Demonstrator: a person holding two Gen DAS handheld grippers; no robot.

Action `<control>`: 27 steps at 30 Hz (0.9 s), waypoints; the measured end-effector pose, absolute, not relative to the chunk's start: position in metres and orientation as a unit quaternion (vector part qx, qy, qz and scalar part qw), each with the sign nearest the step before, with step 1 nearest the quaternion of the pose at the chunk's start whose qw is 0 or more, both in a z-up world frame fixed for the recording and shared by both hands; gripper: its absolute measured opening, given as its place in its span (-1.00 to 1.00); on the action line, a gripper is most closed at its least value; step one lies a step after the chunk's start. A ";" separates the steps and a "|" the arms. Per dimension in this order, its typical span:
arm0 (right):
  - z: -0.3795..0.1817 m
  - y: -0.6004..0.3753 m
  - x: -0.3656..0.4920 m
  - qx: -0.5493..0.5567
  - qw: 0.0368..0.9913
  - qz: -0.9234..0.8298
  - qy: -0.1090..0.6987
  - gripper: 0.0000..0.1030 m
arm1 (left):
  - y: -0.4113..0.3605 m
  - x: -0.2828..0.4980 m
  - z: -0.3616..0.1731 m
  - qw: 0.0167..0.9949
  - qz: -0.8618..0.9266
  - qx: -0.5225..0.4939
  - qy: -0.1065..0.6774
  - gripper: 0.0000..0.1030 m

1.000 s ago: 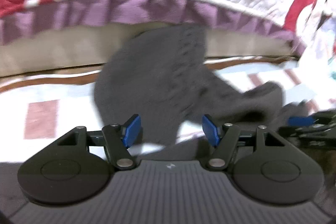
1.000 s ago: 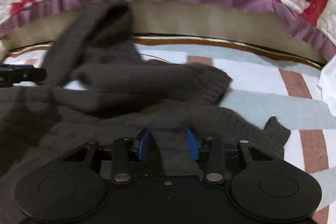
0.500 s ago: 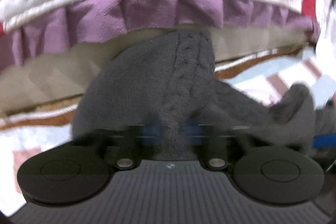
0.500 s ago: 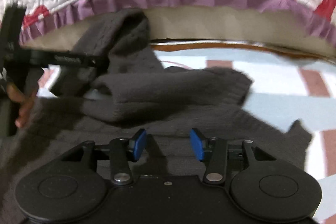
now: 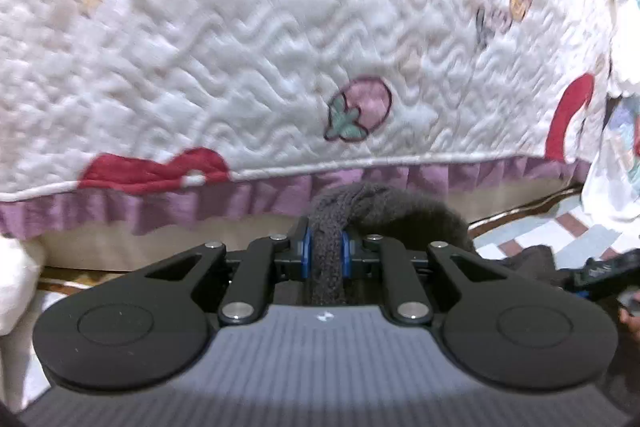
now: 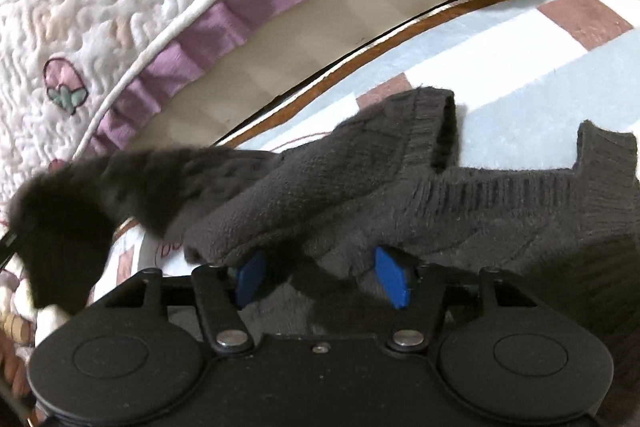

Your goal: Fold clothes

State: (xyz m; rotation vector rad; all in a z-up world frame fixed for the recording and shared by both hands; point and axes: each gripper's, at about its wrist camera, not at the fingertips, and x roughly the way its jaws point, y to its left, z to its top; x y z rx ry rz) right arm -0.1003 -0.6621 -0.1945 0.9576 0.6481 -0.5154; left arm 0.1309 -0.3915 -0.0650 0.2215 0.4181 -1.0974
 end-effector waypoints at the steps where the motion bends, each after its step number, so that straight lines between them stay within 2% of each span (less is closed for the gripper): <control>1: -0.195 -0.663 -0.100 0.454 0.803 -0.243 0.301 0.31 | -0.381 0.128 -0.061 0.830 -0.514 0.104 0.190 -0.74; 8: -0.195 -0.667 -0.094 0.452 0.800 -0.250 0.305 0.31 | -0.337 0.104 -0.053 0.823 -0.526 0.095 0.191 -0.74; 11: -0.193 -0.665 -0.093 0.469 0.794 -0.250 0.295 0.37 | -0.329 0.094 -0.054 0.814 -0.541 0.085 0.193 -0.74; 16: -0.210 -0.668 -0.103 0.596 0.738 -0.209 0.240 0.43 | -0.309 0.085 -0.042 0.794 -0.570 0.039 0.205 -0.74; 21: -0.226 -0.683 -0.113 0.671 0.683 -0.222 0.182 0.45 | -0.281 0.060 -0.020 0.795 -0.577 0.082 0.170 -0.74; 27: -0.222 -0.696 -0.122 0.680 0.674 -0.246 0.149 0.44 | -0.245 0.056 -0.040 0.742 -0.621 0.038 0.250 -0.74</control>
